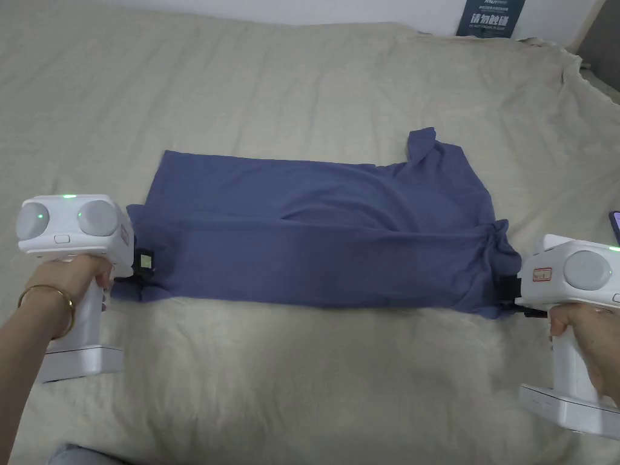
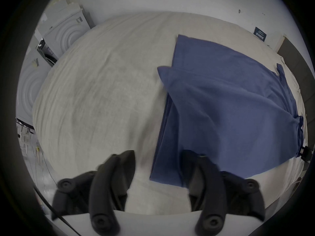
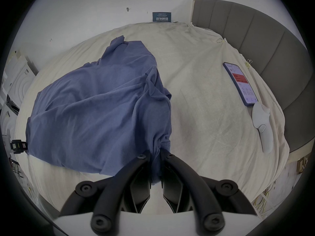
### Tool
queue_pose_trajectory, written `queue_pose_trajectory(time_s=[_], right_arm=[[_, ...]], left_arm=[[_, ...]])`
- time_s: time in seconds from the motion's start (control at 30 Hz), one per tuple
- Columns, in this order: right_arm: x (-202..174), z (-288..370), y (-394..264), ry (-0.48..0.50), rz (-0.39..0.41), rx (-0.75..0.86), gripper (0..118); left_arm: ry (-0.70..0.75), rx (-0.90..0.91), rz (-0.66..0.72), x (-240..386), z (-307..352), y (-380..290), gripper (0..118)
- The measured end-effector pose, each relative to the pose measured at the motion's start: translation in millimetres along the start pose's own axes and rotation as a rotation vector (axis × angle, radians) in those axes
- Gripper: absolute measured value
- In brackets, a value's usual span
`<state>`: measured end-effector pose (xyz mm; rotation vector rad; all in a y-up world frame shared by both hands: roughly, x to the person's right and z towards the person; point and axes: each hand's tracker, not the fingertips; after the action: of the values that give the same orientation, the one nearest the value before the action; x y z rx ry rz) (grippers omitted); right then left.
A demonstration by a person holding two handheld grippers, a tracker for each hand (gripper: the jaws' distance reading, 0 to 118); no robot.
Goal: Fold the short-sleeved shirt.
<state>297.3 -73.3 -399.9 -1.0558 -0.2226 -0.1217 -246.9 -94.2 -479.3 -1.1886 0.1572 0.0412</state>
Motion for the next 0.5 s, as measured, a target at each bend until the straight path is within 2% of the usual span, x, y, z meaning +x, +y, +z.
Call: queue_pose_trajectory(time_s=[0.03,0.07,0.2,0.37,0.5], right_arm=[[0.2,-0.1,0.0,0.001,-0.002,0.0,8],[0.5,-0.3,0.0,0.001,-0.007,0.0,8],[2.2,-1.1,-0.6,0.006,-0.021,-0.006,8],[10.8,13.9,3.3,0.034,-0.014,0.009,9],[26.6,40.9,7.9,0.078,-0.05,0.043,9]], left_arm=[[-0.069,0.005,0.022,0.1,0.5,-2.2,15],[-0.106,0.014,0.041,2.1,1.8,-3.4,2],[-0.046,0.015,-0.029,10.7,0.4,-3.7,0],[-0.097,0.067,0.004,-6.1,28.3,1.7,0],[-0.185,0.125,0.057,-26.9,62.3,5.5,0]])
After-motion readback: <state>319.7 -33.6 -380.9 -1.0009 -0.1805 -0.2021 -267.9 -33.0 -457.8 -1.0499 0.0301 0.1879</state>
